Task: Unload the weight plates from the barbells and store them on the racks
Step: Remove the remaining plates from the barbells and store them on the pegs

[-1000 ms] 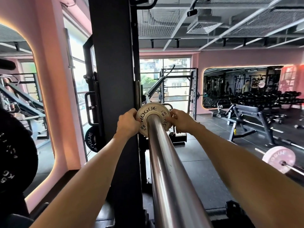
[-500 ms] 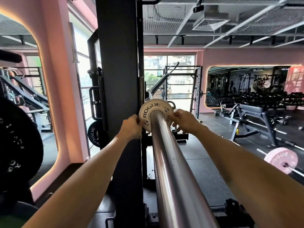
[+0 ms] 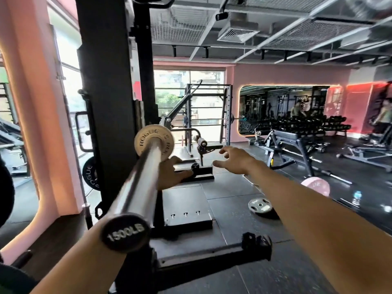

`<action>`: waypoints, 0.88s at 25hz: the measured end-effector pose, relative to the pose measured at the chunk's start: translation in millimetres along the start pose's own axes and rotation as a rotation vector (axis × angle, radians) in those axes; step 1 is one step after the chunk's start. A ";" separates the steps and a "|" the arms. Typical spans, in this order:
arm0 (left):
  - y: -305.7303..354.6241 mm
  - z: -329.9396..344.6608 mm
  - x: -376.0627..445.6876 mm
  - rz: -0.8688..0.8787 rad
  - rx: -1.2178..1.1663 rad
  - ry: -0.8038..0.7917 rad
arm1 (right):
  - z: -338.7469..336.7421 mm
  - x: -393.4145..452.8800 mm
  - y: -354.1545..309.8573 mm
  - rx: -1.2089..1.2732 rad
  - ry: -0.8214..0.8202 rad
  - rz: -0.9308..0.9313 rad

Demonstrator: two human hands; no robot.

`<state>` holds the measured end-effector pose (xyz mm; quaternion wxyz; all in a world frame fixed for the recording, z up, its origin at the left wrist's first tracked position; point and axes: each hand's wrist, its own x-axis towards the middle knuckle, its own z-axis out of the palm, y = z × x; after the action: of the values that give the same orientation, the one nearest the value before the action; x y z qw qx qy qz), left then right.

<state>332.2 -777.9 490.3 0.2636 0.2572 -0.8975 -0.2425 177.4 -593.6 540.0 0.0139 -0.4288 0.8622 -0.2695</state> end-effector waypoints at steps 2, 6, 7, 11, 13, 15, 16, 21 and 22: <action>33.6 4.5 -6.5 0.001 -0.015 -0.027 | -21.2 -19.9 26.3 -0.033 0.005 0.036; 100.0 36.5 -20.9 0.004 -0.041 -0.080 | -52.2 -58.0 90.9 -0.071 0.023 0.101; 111.2 45.3 -23.0 0.011 -0.049 -0.111 | -56.3 -64.0 105.7 -0.080 0.021 0.113; 132.3 88.2 -12.8 0.032 -0.050 -0.161 | -59.8 -66.2 152.6 -0.106 0.000 0.155; 132.8 115.0 1.6 0.018 -0.073 -0.184 | -55.4 -55.3 176.5 -0.100 -0.007 0.158; 129.2 148.8 20.2 0.025 -0.087 -0.221 | -44.1 -40.2 202.8 -0.107 -0.027 0.176; 124.6 167.8 30.7 0.020 -0.080 -0.238 | -35.4 -29.5 217.2 -0.117 -0.041 0.193; 88.7 260.2 85.5 -0.031 -0.012 -0.350 | 17.2 35.7 286.4 -0.126 -0.126 0.274; 78.1 282.1 96.3 -0.052 -0.004 -0.392 | 31.6 49.6 301.0 -0.136 -0.152 0.286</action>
<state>67.3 -691.6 358.7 0.0780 0.2276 -0.9243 -0.2964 -66.2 -498.3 379.8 0.0880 -0.3210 0.9271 -0.1725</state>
